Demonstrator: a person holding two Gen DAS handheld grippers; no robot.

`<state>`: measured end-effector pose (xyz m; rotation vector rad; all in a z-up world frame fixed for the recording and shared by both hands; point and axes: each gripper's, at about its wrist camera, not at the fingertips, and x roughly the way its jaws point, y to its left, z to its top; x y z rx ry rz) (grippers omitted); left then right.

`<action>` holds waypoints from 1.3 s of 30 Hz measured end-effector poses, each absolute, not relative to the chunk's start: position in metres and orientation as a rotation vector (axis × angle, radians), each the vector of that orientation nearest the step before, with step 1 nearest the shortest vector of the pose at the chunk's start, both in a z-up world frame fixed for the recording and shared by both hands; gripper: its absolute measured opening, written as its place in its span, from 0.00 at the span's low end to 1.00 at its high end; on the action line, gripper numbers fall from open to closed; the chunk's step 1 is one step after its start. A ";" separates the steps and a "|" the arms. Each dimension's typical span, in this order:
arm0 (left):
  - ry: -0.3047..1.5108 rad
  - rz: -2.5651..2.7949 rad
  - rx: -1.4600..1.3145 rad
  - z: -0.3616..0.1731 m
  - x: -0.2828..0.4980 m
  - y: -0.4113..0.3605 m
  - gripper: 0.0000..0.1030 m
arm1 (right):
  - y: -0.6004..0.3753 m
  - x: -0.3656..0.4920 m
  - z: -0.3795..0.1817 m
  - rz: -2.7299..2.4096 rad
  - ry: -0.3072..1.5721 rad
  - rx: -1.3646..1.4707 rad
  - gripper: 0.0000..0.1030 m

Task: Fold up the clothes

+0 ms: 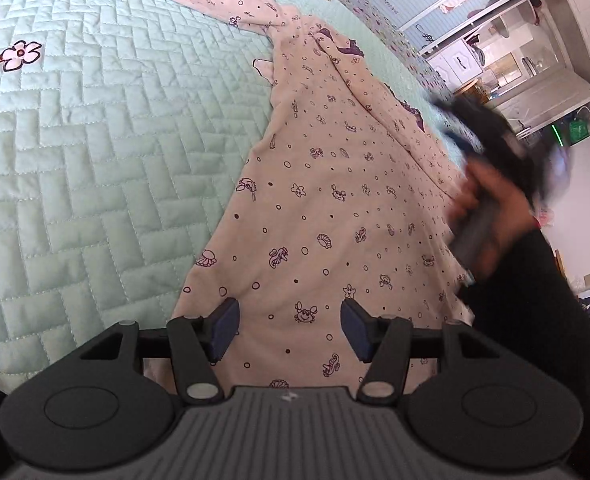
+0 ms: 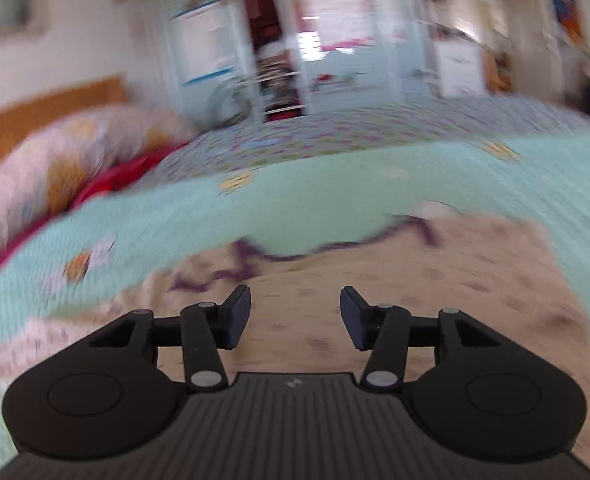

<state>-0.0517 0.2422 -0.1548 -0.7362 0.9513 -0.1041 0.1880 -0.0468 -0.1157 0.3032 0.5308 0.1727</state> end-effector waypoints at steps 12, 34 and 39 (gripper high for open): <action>0.977 -0.070 -0.671 -0.149 -0.048 0.232 0.59 | -0.220 0.206 -0.216 -0.081 0.556 1.331 0.50; 0.964 -0.081 -0.665 -0.151 -0.045 0.230 0.63 | -0.237 0.158 -0.159 0.032 0.520 1.065 0.16; 0.961 -0.081 -0.654 -0.149 -0.043 0.228 0.63 | -0.237 0.223 -0.153 0.102 0.513 1.041 0.34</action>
